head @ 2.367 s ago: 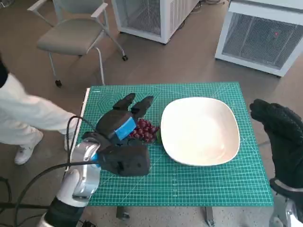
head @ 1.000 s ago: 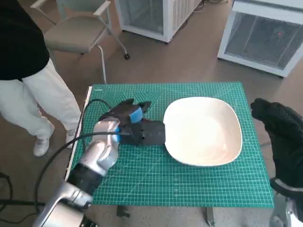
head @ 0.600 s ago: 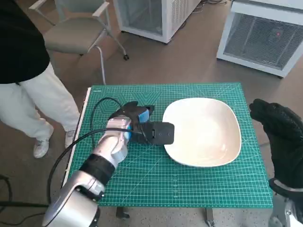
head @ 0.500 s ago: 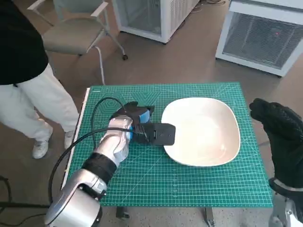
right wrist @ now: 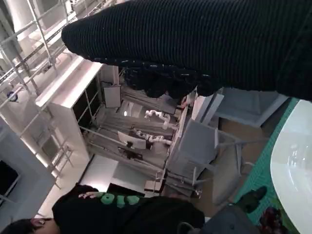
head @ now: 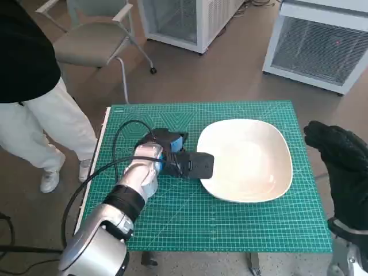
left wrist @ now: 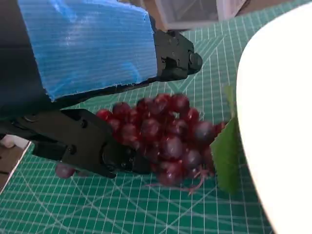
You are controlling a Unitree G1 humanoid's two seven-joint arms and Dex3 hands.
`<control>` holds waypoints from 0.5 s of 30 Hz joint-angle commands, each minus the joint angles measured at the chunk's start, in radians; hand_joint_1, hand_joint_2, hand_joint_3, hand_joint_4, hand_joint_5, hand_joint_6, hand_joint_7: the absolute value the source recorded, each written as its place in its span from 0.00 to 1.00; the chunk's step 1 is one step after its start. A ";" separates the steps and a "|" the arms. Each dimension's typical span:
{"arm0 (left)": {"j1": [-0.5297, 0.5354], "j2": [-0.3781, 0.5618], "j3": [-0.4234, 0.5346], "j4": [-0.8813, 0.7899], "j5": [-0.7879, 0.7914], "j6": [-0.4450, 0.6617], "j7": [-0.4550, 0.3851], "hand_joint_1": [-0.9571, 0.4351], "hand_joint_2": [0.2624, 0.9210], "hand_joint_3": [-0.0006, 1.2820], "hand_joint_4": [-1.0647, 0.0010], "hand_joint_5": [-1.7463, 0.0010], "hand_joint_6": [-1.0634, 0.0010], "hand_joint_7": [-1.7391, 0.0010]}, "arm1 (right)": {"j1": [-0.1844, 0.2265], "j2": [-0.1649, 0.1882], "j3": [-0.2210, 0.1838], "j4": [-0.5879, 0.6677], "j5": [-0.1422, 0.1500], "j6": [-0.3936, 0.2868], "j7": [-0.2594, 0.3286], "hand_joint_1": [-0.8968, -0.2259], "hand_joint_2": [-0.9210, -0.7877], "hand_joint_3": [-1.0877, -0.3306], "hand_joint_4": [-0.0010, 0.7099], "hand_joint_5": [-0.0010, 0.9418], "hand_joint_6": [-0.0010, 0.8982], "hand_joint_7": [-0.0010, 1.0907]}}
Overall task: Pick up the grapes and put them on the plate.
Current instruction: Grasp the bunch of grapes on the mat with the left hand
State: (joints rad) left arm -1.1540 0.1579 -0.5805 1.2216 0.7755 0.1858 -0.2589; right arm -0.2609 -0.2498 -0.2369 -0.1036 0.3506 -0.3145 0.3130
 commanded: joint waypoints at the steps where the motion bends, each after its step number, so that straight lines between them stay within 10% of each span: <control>1: -0.021 -0.004 -0.004 0.023 -0.008 -0.007 0.017 0.77 0.99 0.11 0.84 0.99 0.73 0.99 | 0.016 0.005 -0.004 0.000 -0.001 0.011 -0.006 0.40 0.00 0.53 0.50 0.01 0.00 0.65; 15: -0.014 -0.016 -0.019 0.077 -0.002 0.005 0.022 0.76 0.92 0.12 0.77 0.98 0.73 1.00 | 0.020 0.005 -0.005 -0.002 -0.003 0.010 -0.006 0.40 0.00 0.53 0.50 0.01 0.00 0.65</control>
State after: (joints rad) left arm -1.1539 0.1473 -0.5907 1.2823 0.7722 0.1877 -0.2419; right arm -0.2599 -0.2485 -0.2373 -0.1045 0.3498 -0.3147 0.3127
